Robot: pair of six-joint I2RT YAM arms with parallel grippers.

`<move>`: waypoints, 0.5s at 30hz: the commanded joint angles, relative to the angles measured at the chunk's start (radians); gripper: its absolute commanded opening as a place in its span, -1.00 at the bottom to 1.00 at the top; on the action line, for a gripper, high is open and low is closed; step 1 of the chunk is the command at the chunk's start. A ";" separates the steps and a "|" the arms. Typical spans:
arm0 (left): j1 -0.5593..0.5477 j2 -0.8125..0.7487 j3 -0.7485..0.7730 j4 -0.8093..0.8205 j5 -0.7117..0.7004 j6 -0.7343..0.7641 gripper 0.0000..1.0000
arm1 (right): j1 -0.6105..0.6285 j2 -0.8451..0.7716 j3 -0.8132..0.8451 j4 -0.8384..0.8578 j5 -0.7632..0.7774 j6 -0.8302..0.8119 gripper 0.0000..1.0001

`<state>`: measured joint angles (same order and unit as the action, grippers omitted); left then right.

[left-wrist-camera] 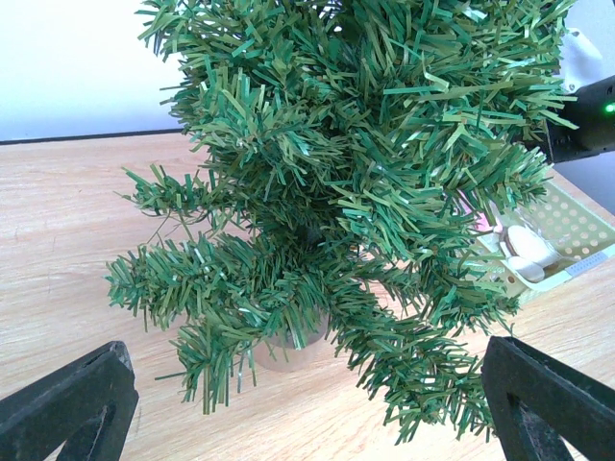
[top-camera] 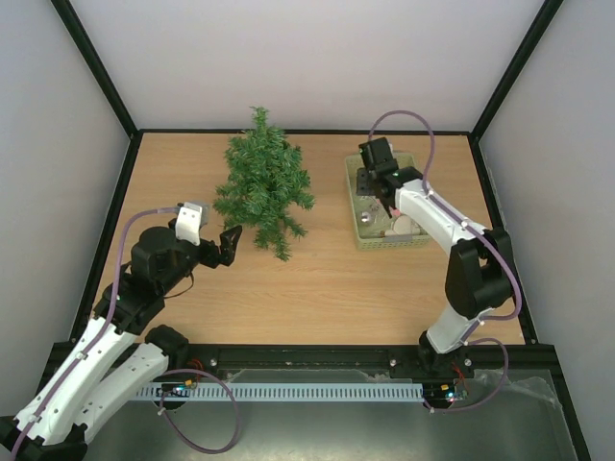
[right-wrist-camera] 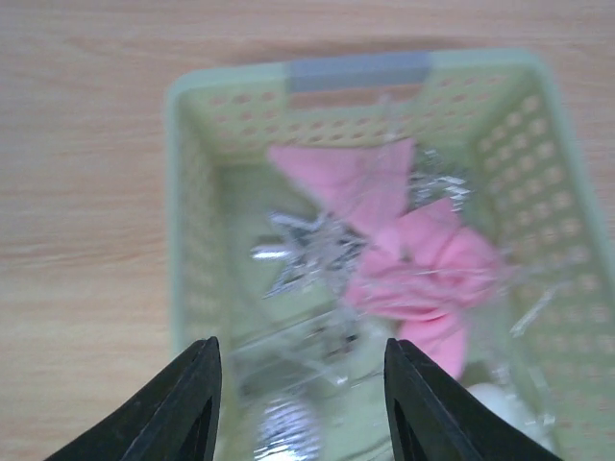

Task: Decorate the small christmas tree
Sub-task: Pick up the decoration item from the storage box.

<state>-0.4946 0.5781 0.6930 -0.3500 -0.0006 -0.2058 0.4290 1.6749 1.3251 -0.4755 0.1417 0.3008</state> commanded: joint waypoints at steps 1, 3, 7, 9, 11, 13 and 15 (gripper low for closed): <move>0.001 -0.008 -0.004 0.016 0.001 0.012 0.98 | -0.087 0.038 0.040 -0.010 0.080 -0.098 -0.10; 0.001 -0.007 -0.002 0.013 0.002 0.013 0.98 | -0.120 0.078 0.060 0.000 0.046 -0.118 -0.09; 0.001 -0.013 -0.003 0.013 -0.004 0.011 0.99 | -0.142 0.160 0.093 0.007 -0.022 -0.166 -0.03; 0.001 -0.014 -0.003 0.013 -0.004 0.011 0.98 | -0.146 0.206 0.111 0.003 -0.077 -0.194 0.00; 0.001 -0.014 -0.004 0.013 -0.003 0.011 0.98 | -0.147 0.254 0.136 -0.017 -0.096 -0.208 0.00; 0.001 -0.011 -0.004 0.015 -0.003 0.012 0.98 | -0.147 0.298 0.166 -0.042 -0.095 -0.218 -0.02; 0.001 -0.007 -0.003 0.013 -0.001 0.013 0.98 | -0.148 0.316 0.167 -0.026 -0.084 -0.223 -0.08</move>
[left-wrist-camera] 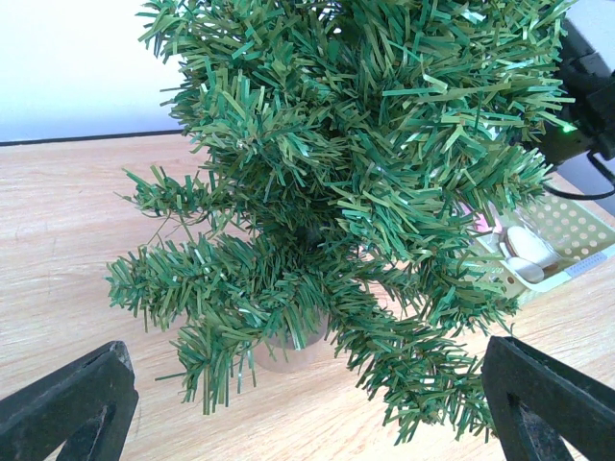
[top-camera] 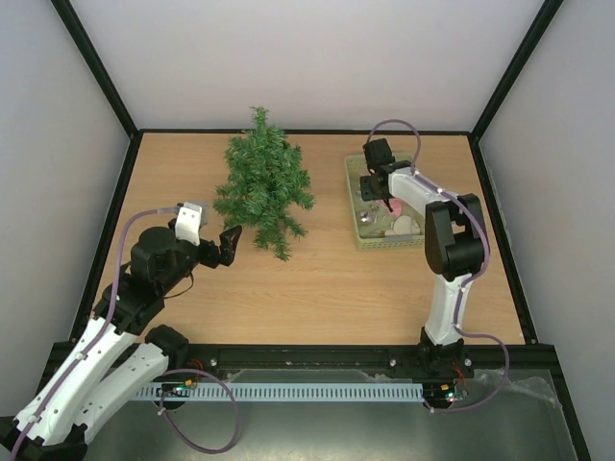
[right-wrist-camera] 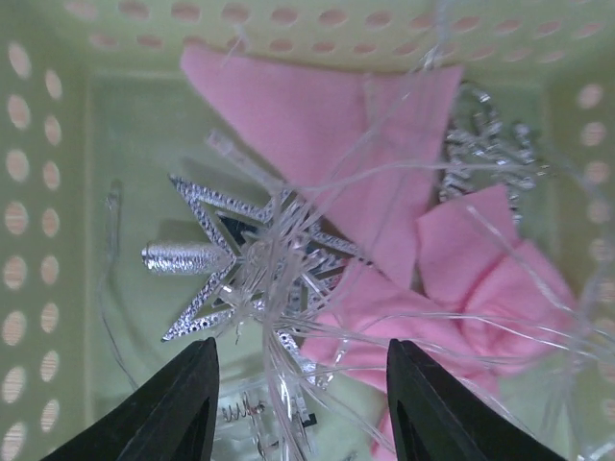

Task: Decorate the small christmas tree
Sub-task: Pick up the decoration item from the storage box.

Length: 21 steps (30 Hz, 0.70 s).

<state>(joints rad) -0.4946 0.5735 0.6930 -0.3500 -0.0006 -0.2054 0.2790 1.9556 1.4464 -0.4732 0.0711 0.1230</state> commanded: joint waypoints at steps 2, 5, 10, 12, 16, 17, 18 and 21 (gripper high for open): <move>0.001 0.000 -0.003 0.013 0.000 0.013 0.98 | 0.001 0.058 0.058 -0.022 -0.009 -0.046 -0.13; 0.001 -0.006 -0.002 0.013 -0.002 0.014 0.99 | 0.000 0.102 0.092 -0.032 0.003 -0.050 -0.21; 0.001 -0.011 -0.004 0.010 -0.004 0.014 0.98 | 0.000 0.144 0.130 -0.046 0.022 -0.051 -0.43; 0.001 -0.011 -0.002 0.010 -0.006 0.014 0.99 | 0.000 0.148 0.132 -0.046 0.021 -0.052 -0.45; 0.001 -0.011 -0.003 0.014 -0.007 0.015 0.98 | -0.003 0.164 0.132 -0.052 0.023 -0.053 -0.45; 0.001 -0.009 -0.004 0.014 -0.006 0.014 0.98 | -0.003 0.169 0.132 -0.051 0.023 -0.054 -0.46; 0.001 -0.010 -0.003 0.014 -0.003 0.015 0.98 | -0.004 0.172 0.131 -0.050 0.023 -0.055 -0.47; 0.001 -0.010 -0.003 0.013 0.002 0.018 0.98 | -0.005 0.181 0.132 -0.060 0.032 -0.060 -0.62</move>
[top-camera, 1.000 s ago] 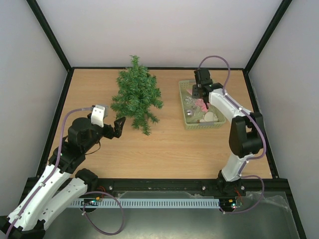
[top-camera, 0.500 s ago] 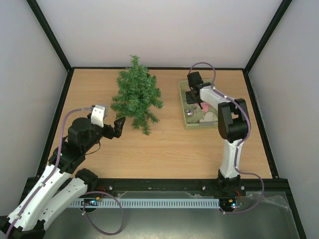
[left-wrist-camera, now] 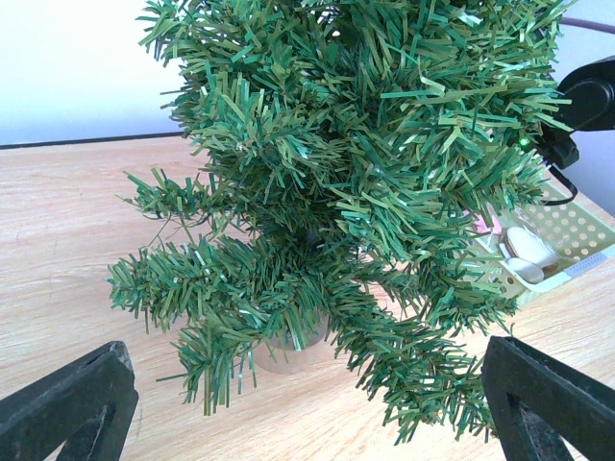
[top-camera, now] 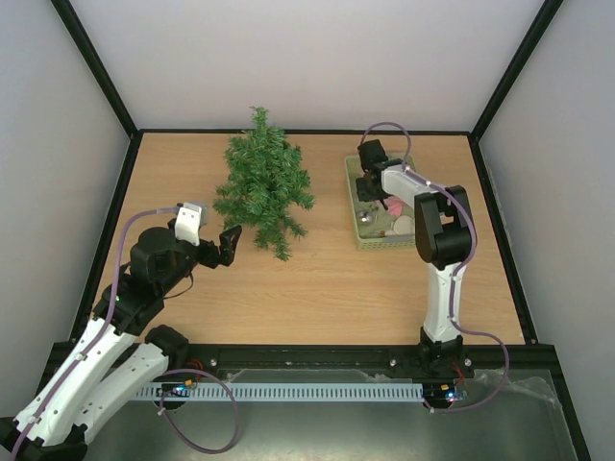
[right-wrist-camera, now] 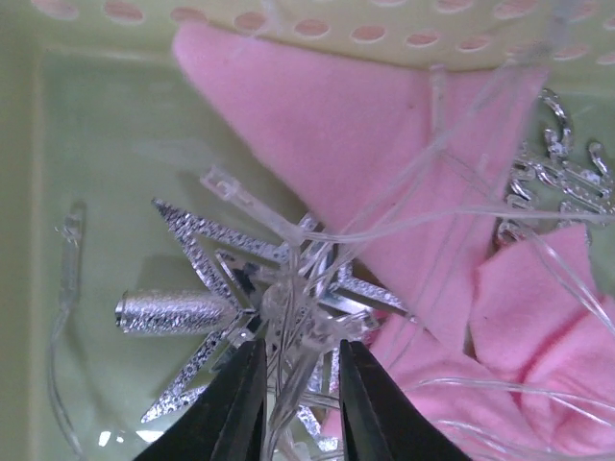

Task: Decorate the small christmas tree
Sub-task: Pick up the decoration item from the storage box.

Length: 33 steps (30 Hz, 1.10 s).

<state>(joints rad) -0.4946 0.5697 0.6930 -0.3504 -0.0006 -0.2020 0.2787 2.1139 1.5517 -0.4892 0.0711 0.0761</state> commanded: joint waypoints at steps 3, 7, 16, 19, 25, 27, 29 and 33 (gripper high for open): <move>0.001 -0.013 -0.002 0.011 -0.002 0.012 0.98 | -0.005 0.000 0.054 -0.057 0.035 -0.006 -0.84; 0.001 -0.017 -0.004 0.012 -0.007 0.012 0.99 | -0.004 -0.097 0.048 -0.076 0.070 0.027 -0.97; 0.001 -0.025 0.003 0.008 -0.006 0.011 0.98 | -0.005 -0.300 0.098 -0.209 0.205 0.118 -0.97; 0.001 -0.032 0.027 -0.012 -0.009 -0.003 0.98 | -0.003 -0.365 0.152 -0.259 0.231 0.138 -0.97; 0.001 -0.037 0.116 -0.064 -0.004 -0.041 0.98 | 0.002 -0.503 0.287 -0.324 0.219 0.155 -0.97; 0.001 -0.033 0.149 -0.076 0.004 -0.045 0.98 | 0.004 -0.540 0.339 -0.333 0.176 0.154 -0.97; 0.001 -0.019 0.182 -0.092 0.016 -0.041 0.98 | 0.007 -0.580 0.389 -0.337 0.122 0.153 -0.97; 0.001 0.010 0.247 -0.122 0.070 -0.025 0.95 | 0.018 -0.624 0.487 -0.344 0.008 0.134 -0.97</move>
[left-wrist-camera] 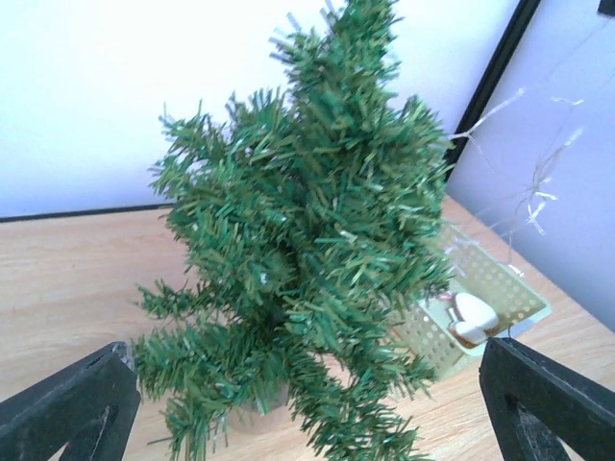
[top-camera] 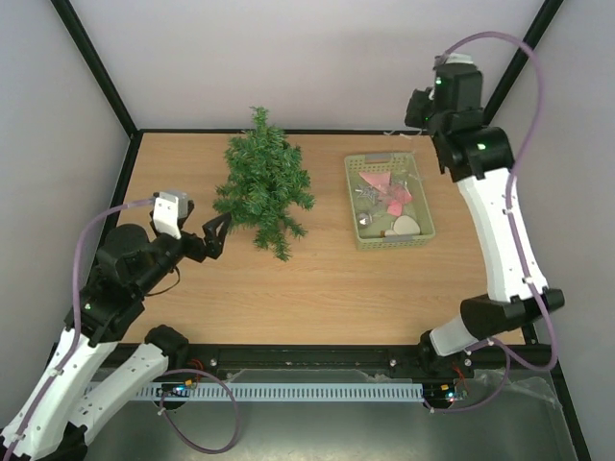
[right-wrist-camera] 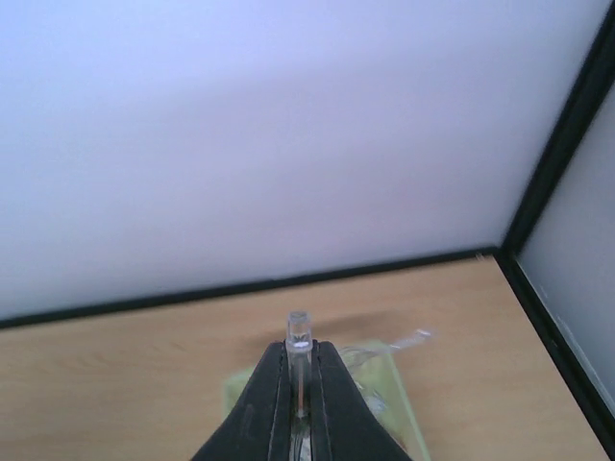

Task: Decorate the small christmas tree
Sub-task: Pick up the decoration item from the storage box.

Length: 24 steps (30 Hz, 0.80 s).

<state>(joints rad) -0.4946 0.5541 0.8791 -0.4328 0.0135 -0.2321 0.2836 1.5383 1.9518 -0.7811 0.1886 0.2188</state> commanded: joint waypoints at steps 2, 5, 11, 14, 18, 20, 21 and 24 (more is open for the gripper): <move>0.002 0.043 0.088 -0.049 0.093 0.019 0.92 | 0.018 -0.058 0.150 -0.070 -0.139 -0.011 -0.97; 0.001 0.068 0.118 -0.050 0.152 0.029 0.89 | 0.022 -0.067 0.266 -0.091 -0.187 -0.002 -0.97; 0.002 0.109 0.172 -0.052 0.291 0.057 0.82 | 0.023 -0.149 0.331 0.018 -0.378 0.059 -0.97; 0.001 0.119 0.193 -0.042 0.358 0.054 0.80 | 0.024 -0.186 0.320 0.095 -0.543 0.117 -0.97; 0.001 0.118 0.211 -0.010 0.457 0.015 0.78 | 0.024 -0.247 0.243 0.204 -0.776 0.254 -0.97; 0.001 0.114 0.212 -0.001 0.488 -0.005 0.78 | 0.023 -0.288 0.179 0.264 -0.843 0.316 -0.97; 0.001 0.111 0.209 0.003 0.503 -0.011 0.78 | 0.024 -0.310 0.135 0.305 -0.879 0.350 -0.97; 0.001 0.100 0.188 0.021 0.557 -0.030 0.78 | 0.024 -0.378 -0.037 0.442 -0.993 0.472 -0.97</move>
<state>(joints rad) -0.4946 0.6701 1.0641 -0.4538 0.4580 -0.2214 0.3027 1.2156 2.0720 -0.5457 -0.5743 0.4976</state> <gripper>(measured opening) 0.890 0.020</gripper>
